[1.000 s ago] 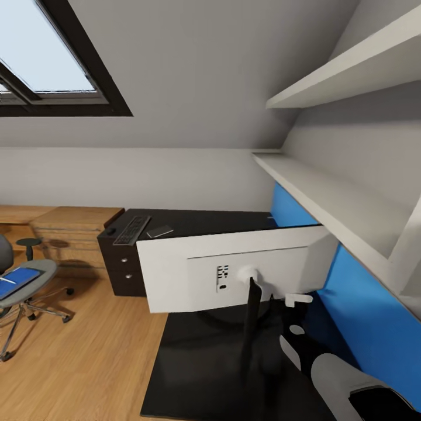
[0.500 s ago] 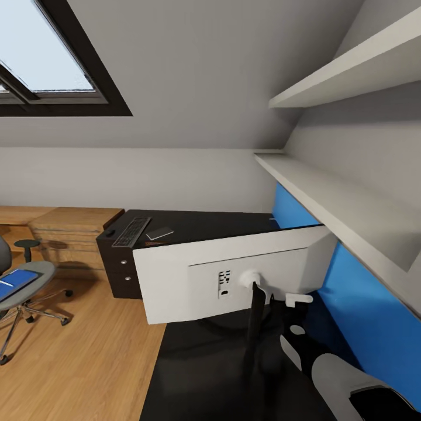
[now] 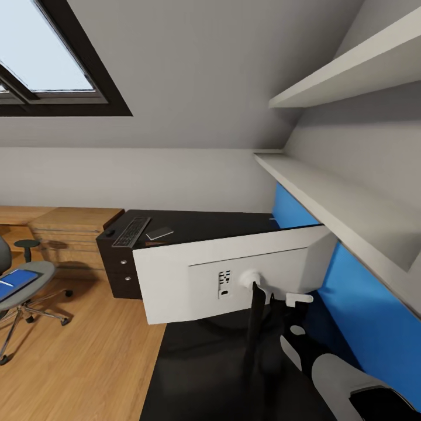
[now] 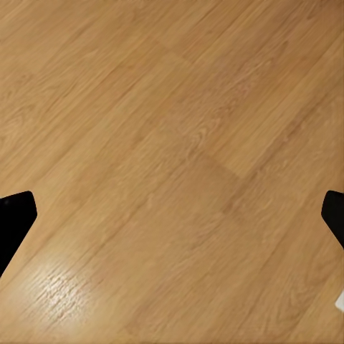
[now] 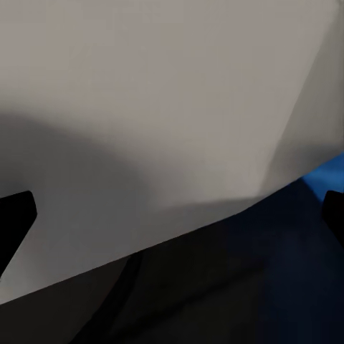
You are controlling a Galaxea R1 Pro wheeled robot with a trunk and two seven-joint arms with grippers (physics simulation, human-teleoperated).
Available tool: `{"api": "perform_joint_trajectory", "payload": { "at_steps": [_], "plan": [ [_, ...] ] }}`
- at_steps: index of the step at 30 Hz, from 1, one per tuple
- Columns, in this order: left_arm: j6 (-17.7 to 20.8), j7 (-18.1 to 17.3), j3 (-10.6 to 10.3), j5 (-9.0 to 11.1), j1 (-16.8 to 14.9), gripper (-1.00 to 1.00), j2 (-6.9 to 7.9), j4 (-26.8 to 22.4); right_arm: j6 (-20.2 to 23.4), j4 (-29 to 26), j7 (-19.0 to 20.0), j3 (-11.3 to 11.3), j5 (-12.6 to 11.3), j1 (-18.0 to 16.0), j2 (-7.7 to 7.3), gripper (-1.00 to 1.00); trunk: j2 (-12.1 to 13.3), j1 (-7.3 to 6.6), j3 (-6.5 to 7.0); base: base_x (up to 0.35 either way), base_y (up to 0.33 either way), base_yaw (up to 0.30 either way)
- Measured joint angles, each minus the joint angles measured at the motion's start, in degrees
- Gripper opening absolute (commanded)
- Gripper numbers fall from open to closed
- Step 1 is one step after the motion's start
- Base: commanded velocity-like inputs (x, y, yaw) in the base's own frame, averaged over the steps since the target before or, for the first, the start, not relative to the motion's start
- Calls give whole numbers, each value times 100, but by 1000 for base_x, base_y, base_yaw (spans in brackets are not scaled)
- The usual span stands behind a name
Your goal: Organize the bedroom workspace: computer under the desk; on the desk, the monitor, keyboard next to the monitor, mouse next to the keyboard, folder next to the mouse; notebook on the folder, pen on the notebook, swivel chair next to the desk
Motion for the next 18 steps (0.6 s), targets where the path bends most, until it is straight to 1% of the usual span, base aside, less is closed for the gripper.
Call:
{"api": "perform_joint_trajectory", "payload": {
  "at_steps": [4, 13, 18],
  "plan": [
    [0, -20, -2, 0, -1, 100, 1, -1, 0, -3, -5, -1, -1, 0, -2, 100, -1, -2, 0, 159, 0, 0],
    [0, -24, 6, 2, -4, 100, 2, 0, 3, -14, -32, -8, -8, 0, 10, 100, 0, 0, 0, 35, -1, 0],
    [0, -25, 6, 1, -3, 100, 2, 0, -1, -13, -33, -4, -10, 1, 5, 100, -1, -2, 0, 200, -43, 0]
  ]
}}
